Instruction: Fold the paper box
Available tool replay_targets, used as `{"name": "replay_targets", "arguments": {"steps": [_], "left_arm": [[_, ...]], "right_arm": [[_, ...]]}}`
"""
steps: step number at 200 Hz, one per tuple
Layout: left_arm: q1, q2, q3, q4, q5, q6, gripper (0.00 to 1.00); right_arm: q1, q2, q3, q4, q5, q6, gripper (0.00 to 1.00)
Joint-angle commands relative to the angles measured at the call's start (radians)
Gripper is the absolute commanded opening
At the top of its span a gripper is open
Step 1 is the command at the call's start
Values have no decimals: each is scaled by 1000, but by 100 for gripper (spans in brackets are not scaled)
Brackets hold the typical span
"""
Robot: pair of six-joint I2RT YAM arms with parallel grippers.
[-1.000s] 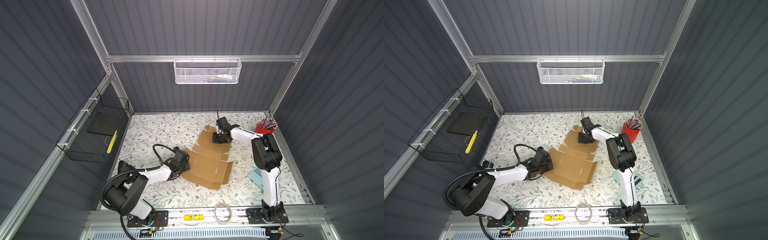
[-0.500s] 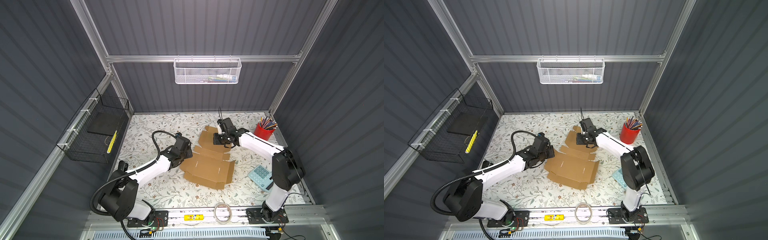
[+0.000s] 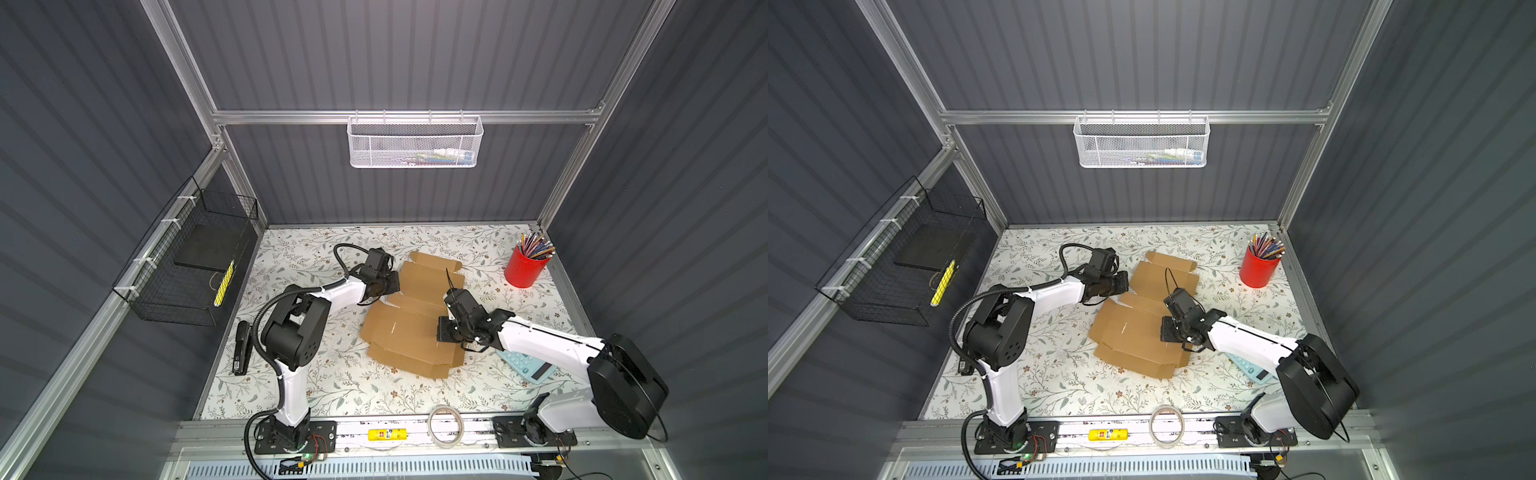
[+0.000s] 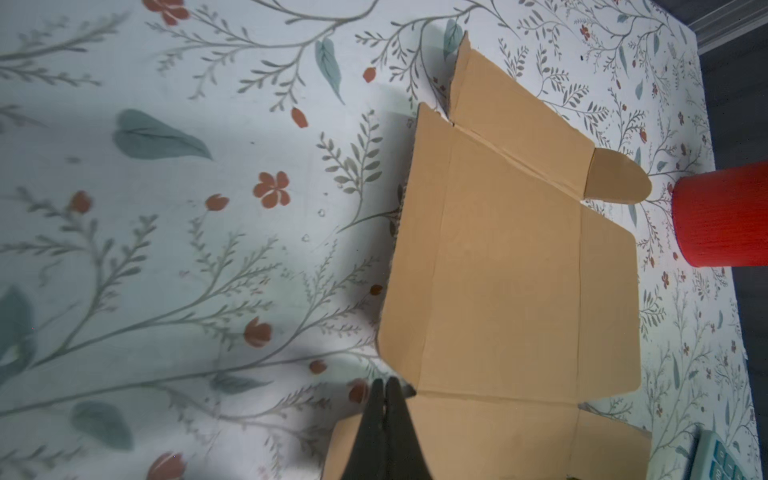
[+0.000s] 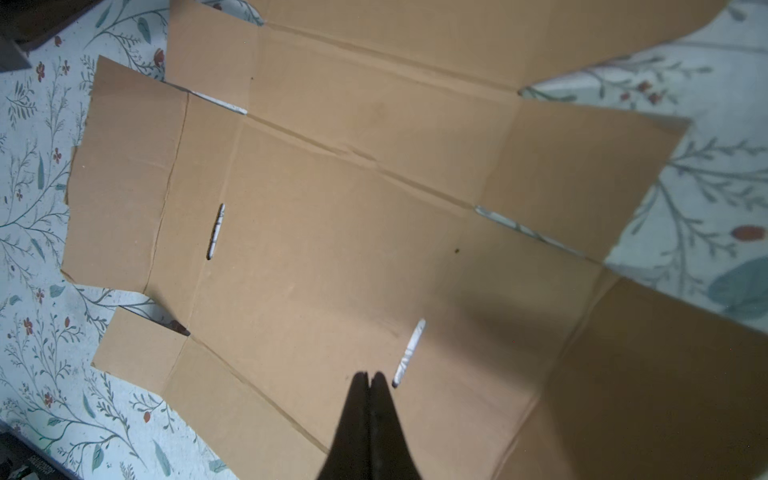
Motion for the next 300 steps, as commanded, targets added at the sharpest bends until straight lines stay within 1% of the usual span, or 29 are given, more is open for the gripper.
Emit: {"name": "replay_targets", "arguments": {"steps": [1, 11, 13, 18, 78, 119, 161, 165, 186, 206, 243, 300], "left_arm": [[-5, 94, 87, 21, 103, 1, 0], [-6, 125, 101, 18, 114, -3, 0], [-7, 129, 129, 18, 115, -4, 0], [-6, 138, 143, 19, 117, -7, 0], [-8, 191, 175, 14, 82, -1, 0], [-8, 203, 151, 16, 15, -1, 0], [-6, 187, 120, 18, -82, -8, 0], [-7, 185, 84, 16, -90, -11, 0], [-4, 167, 52, 12, -137, -13, 0], [6, 149, 19, 18, -161, -23, 0], [26, 113, -47, 35, -169, -31, 0], [45, 4, -172, 42, -197, -37, 0]], "right_arm": [[37, -13, -11, 50, 7, 79, 0], [56, -9, -6, 48, 11, 84, 0], [61, -7, -5, 47, 12, 86, 0], [67, -2, -3, 48, 13, 87, 0], [123, 104, 74, 62, -5, 90, 0], [141, 202, 136, 79, -22, 85, 0], [139, 282, 181, 46, 6, 57, 0], [139, 286, 184, 42, 6, 56, 0], [138, 308, 197, 20, 13, 49, 0], [129, 324, 199, 5, 18, 46, 0], [94, 353, 195, -19, 20, 33, 0], [-6, 361, 200, -50, 25, -29, 0]]}}
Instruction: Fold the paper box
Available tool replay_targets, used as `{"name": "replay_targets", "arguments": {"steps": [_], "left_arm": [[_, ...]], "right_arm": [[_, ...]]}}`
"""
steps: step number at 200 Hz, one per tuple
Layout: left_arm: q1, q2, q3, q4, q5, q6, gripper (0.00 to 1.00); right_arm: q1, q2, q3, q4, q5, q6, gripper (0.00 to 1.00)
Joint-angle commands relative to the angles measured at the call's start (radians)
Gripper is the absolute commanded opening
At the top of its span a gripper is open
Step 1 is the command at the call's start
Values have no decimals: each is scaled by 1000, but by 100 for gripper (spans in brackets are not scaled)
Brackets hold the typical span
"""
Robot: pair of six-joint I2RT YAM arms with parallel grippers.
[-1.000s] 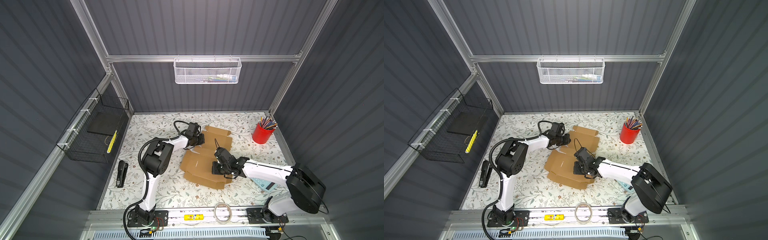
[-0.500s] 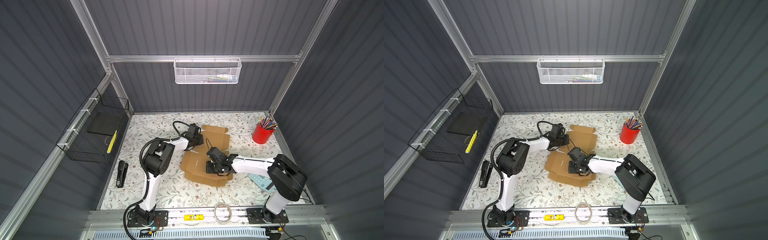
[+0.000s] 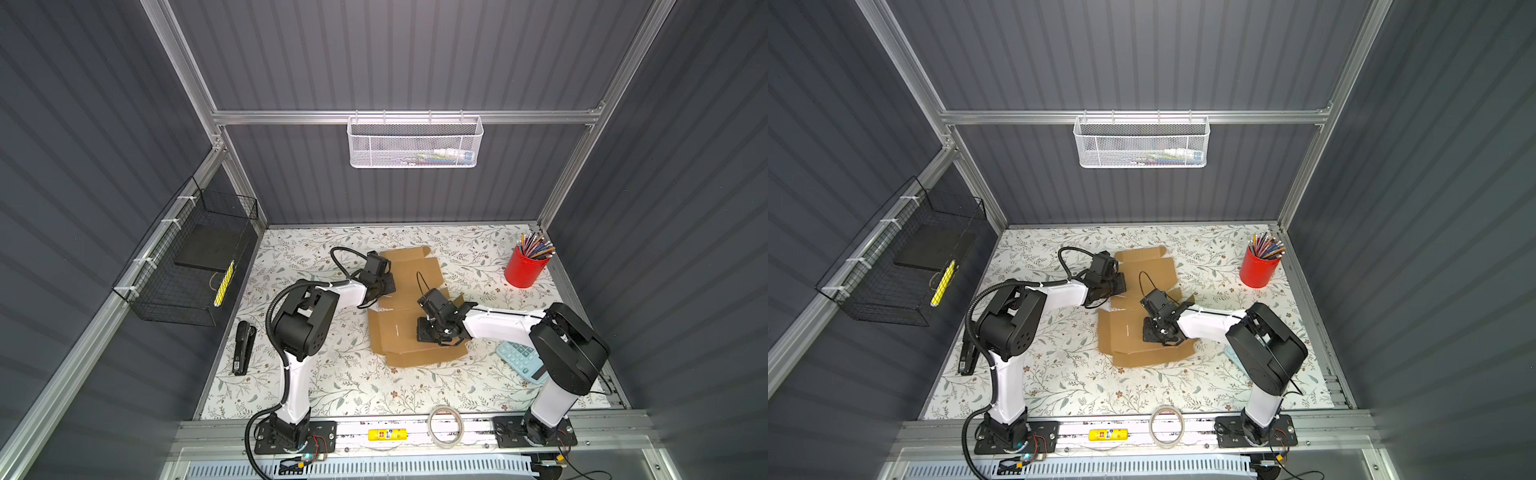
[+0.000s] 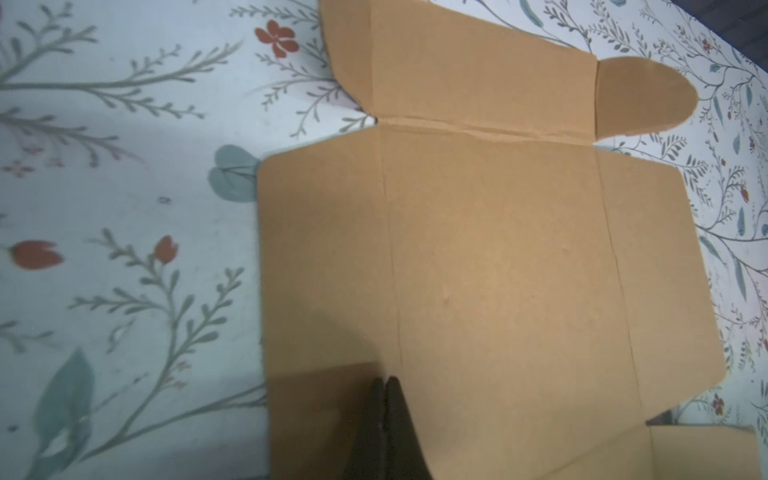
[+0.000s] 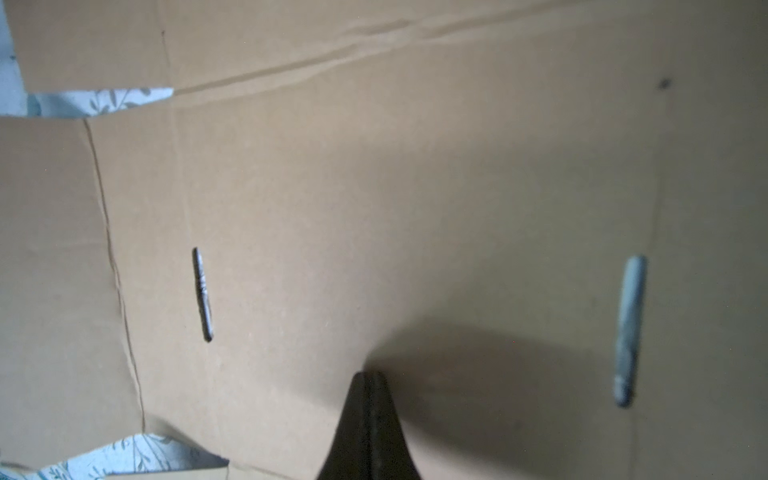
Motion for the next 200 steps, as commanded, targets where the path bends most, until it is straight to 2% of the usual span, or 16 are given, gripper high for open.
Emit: {"name": "replay_targets", "arguments": {"steps": [1, 60, 133, 170, 200], "left_arm": [[12, -36, -78, -99, -36, -14, 0], [12, -143, -239, -70, -18, -61, 0], [12, -283, -434, 0, 68, -159, 0], [12, -381, -448, -37, 78, -162, 0], [12, -423, -372, -126, 39, -96, 0]], "right_arm": [[-53, 28, 9, -65, 27, -50, 0], [-157, 92, 95, -105, 26, -146, 0], [-243, 210, 280, -172, 34, -242, 0], [-267, 213, 348, -197, 56, -290, 0], [-267, 140, 338, -177, 20, -301, 0]]}}
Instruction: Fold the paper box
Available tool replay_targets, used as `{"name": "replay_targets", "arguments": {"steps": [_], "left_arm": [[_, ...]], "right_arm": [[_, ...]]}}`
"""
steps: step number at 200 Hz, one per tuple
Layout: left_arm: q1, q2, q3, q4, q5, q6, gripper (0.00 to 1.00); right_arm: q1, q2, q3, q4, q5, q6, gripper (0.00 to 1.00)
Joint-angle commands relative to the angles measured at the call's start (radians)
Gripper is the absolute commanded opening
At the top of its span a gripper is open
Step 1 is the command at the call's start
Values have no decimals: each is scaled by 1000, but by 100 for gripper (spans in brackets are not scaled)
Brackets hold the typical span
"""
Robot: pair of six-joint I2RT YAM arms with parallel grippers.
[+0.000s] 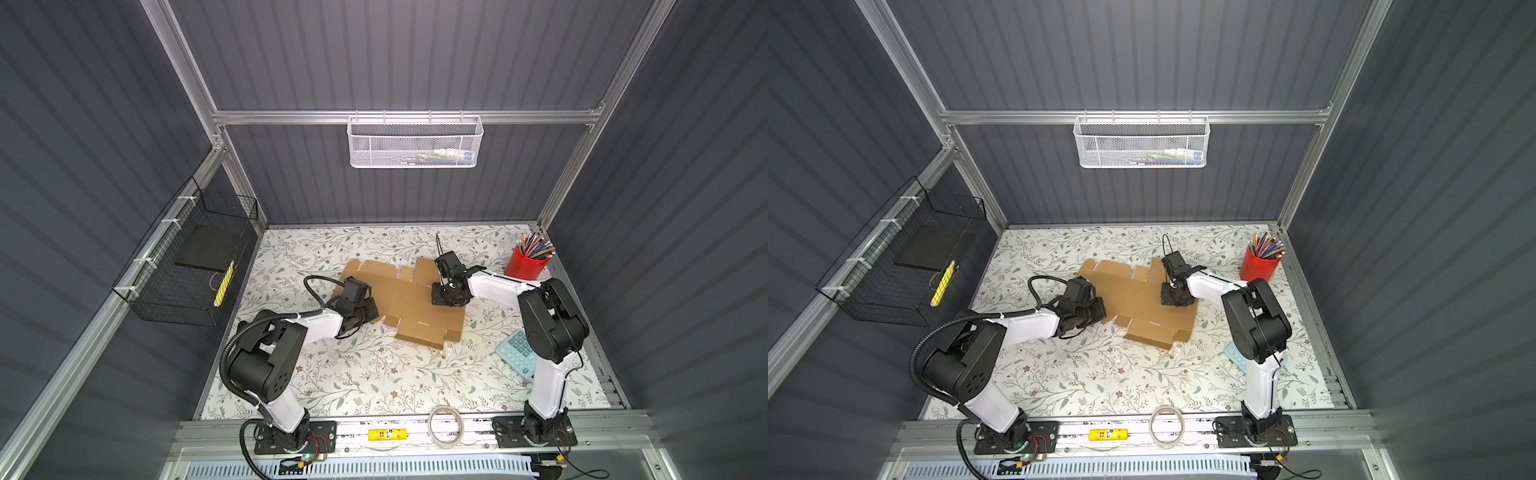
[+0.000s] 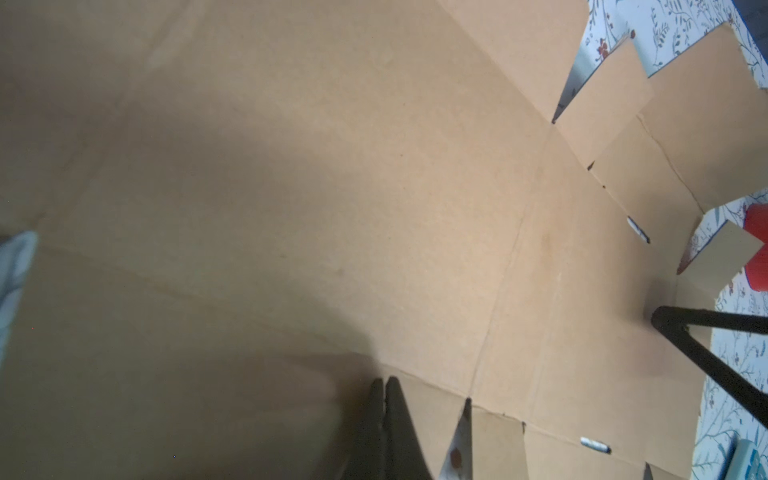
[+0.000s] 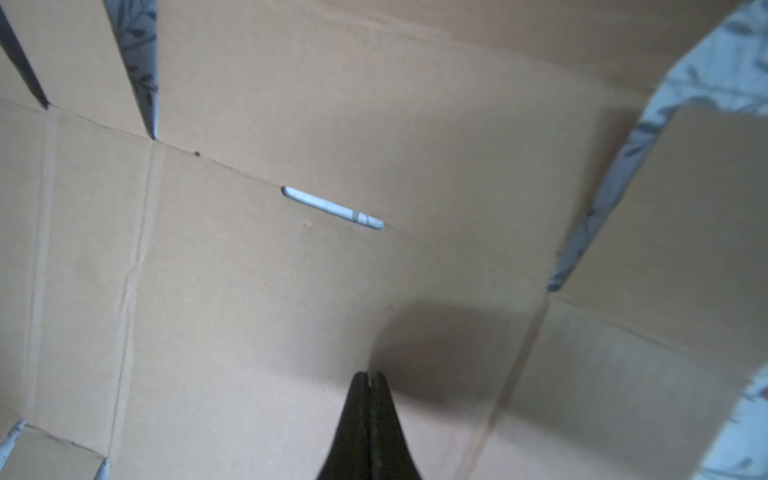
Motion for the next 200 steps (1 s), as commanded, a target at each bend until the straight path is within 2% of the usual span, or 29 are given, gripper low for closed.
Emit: {"name": "replay_targets", "arguments": {"steps": [1, 69, 114, 162, 200], "left_arm": [[1, -41, 65, -115, -19, 51, 0], [35, 43, 288, -211, -42, 195, 0], [115, 116, 334, -180, 17, 211, 0], [149, 193, 346, -144, 48, 221, 0], [152, 235, 324, -114, 57, 206, 0]], "right_arm": [[2, -66, 7, -22, -12, -33, 0], [52, -302, -149, -12, 4, 18, 0], [144, -420, -327, 67, 28, 153, 0], [189, -407, -415, 142, 2, 266, 0], [187, -353, -415, 173, -16, 284, 0]]}}
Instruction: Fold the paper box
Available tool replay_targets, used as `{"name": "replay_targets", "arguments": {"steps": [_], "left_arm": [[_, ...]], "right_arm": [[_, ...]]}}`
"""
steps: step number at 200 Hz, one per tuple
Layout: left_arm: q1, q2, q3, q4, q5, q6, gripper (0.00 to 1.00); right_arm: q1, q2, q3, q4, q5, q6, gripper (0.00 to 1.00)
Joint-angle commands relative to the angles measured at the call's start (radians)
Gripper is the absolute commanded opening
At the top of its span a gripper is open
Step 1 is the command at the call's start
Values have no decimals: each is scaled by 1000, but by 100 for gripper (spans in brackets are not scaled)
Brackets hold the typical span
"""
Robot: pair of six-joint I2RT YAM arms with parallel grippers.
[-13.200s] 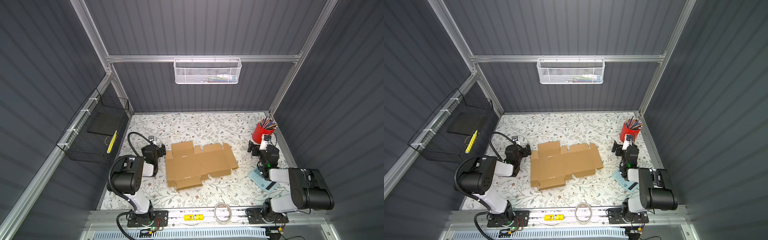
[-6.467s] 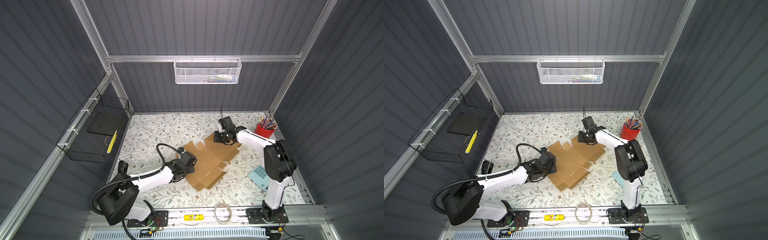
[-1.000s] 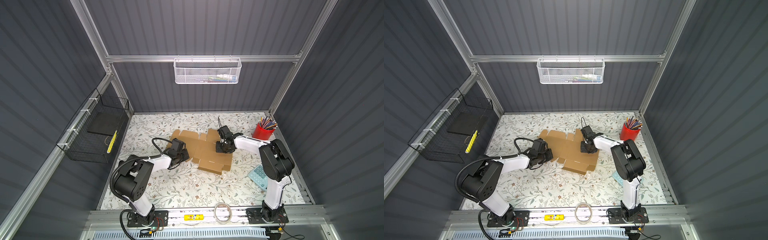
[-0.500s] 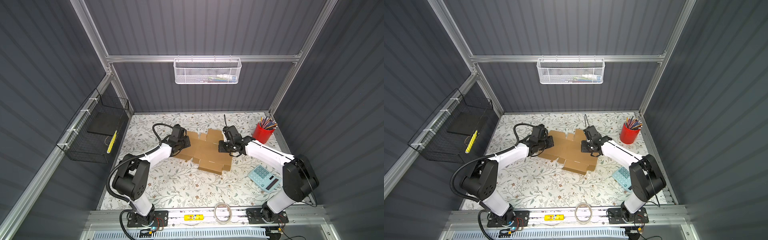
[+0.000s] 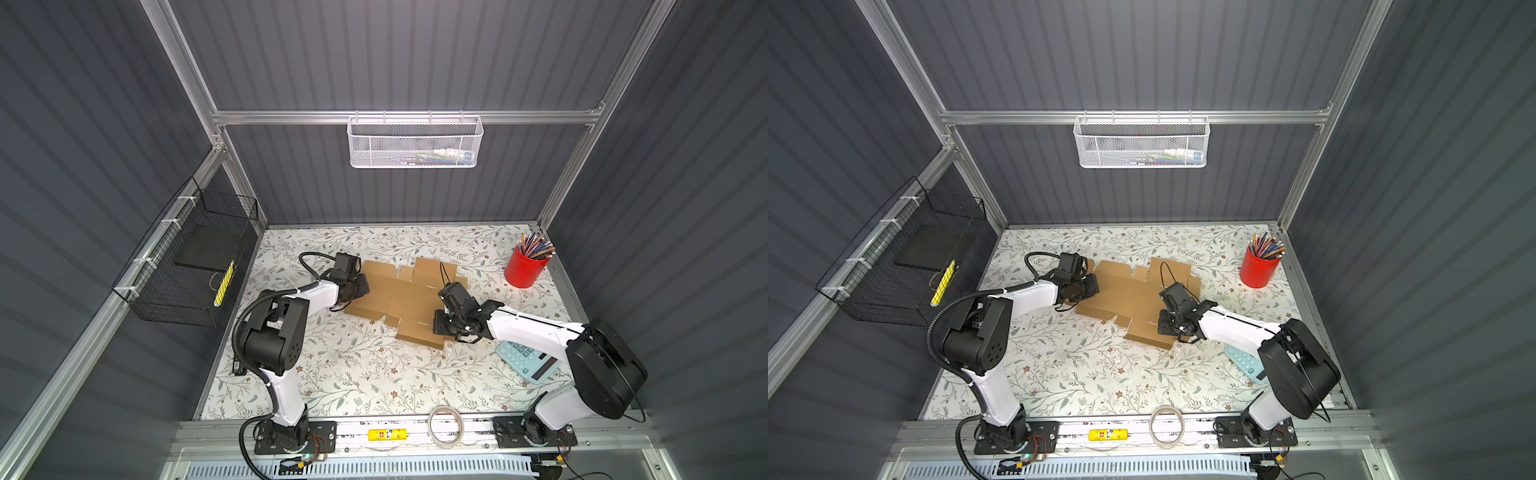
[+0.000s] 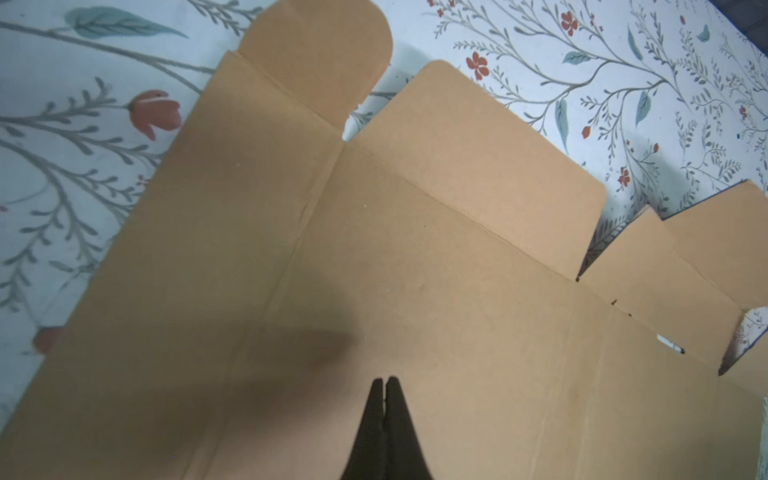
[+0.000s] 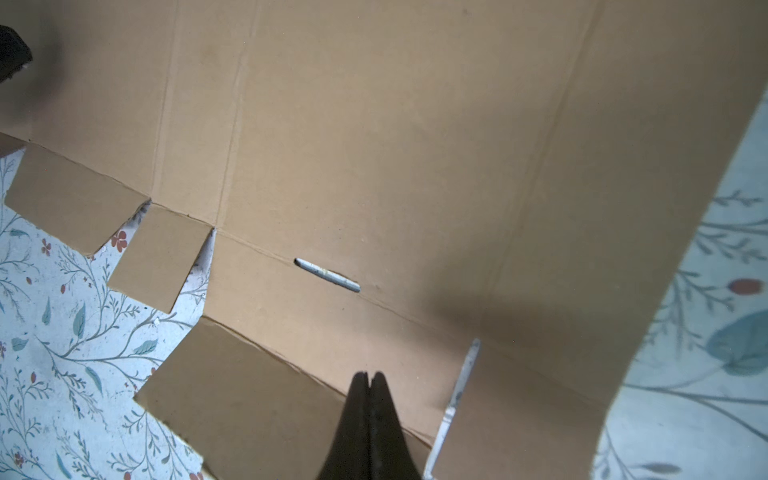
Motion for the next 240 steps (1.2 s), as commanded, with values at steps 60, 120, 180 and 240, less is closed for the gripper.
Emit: {"name": "replay_targets", "arguments": {"steps": [60, 120, 180, 240], "left_arm": [[3, 32, -55, 58, 29, -8, 0], [3, 2, -125, 71, 35, -27, 0], [3, -61, -257, 110, 60, -70, 0], [0, -151, -388, 151, 99, -124, 0]], "right_arm": [[-55, 97, -17, 90, -53, 52, 0], [-118, 159, -13, 111, -81, 30, 0], [-161, 236, 86, 34, -49, -61, 0], [-194, 317, 225, -39, -24, -135, 0]]}}
